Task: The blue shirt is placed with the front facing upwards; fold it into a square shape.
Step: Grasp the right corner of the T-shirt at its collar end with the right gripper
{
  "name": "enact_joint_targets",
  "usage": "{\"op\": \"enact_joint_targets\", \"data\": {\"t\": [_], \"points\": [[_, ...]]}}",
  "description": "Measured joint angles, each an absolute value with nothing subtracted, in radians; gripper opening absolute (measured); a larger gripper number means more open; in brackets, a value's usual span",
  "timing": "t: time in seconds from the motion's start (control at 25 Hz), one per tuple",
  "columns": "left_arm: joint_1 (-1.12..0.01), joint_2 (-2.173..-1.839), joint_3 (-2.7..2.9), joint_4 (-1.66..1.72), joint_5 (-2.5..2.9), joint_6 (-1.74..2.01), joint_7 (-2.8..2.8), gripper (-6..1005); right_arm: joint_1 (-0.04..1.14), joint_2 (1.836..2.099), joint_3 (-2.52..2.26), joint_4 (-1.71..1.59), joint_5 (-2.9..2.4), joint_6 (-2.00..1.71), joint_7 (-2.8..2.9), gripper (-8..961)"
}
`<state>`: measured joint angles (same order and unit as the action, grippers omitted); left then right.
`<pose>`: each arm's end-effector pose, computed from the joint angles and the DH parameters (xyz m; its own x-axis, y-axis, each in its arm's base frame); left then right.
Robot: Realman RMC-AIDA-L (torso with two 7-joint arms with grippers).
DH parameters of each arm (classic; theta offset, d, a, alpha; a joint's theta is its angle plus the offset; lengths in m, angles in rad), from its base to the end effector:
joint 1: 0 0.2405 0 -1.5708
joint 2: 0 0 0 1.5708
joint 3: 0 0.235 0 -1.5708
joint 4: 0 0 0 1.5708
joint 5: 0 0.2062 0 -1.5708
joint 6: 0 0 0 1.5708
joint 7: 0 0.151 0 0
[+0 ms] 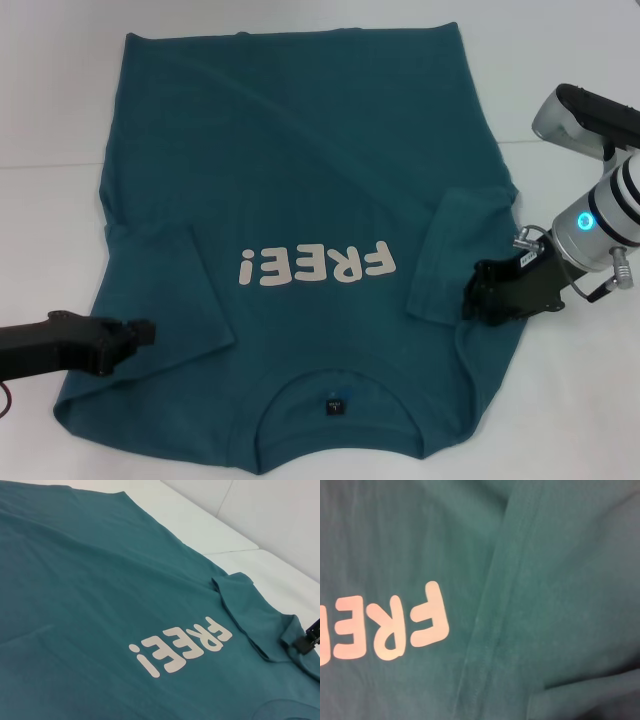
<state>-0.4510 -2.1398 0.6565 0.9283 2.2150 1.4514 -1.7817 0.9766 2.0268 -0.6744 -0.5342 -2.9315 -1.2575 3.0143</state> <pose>-0.2726 0.3227 0.0248 0.6770 0.6081 0.4146 0.7255 -0.6462 -0.2368 0.2369 0.4011 -0.0016 -0.0295 -0.9762 -0.2148 -0.9063 0.1168 -0.4062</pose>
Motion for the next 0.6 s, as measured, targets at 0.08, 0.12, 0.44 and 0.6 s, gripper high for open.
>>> {"op": "enact_joint_targets", "data": {"t": [0.08, 0.12, 0.44, 0.6], "points": [[-0.451, -2.140, 0.656, 0.928, 2.215, 1.451, -1.781, 50, 0.976, 2.025, -0.675, -0.532, -2.931, -1.258, 3.014, 359], [-0.451, -2.140, 0.657, 0.928, 2.215, 1.451, -1.780, 50, 0.976, 2.025, -0.677, -0.532, -2.931, -1.258, 3.014, 347], [-0.448, -2.140, 0.646, 0.926, 2.215, 1.454, -1.777, 50, 0.971, 2.026, -0.688, -0.533, -2.931, -1.257, 3.011, 234], [-0.447, -2.139, 0.635, 0.917, 2.215, 1.455, -1.770, 50, 0.961, 2.034, -0.698, -0.547, -2.931, -1.254, 3.010, 174]]}}
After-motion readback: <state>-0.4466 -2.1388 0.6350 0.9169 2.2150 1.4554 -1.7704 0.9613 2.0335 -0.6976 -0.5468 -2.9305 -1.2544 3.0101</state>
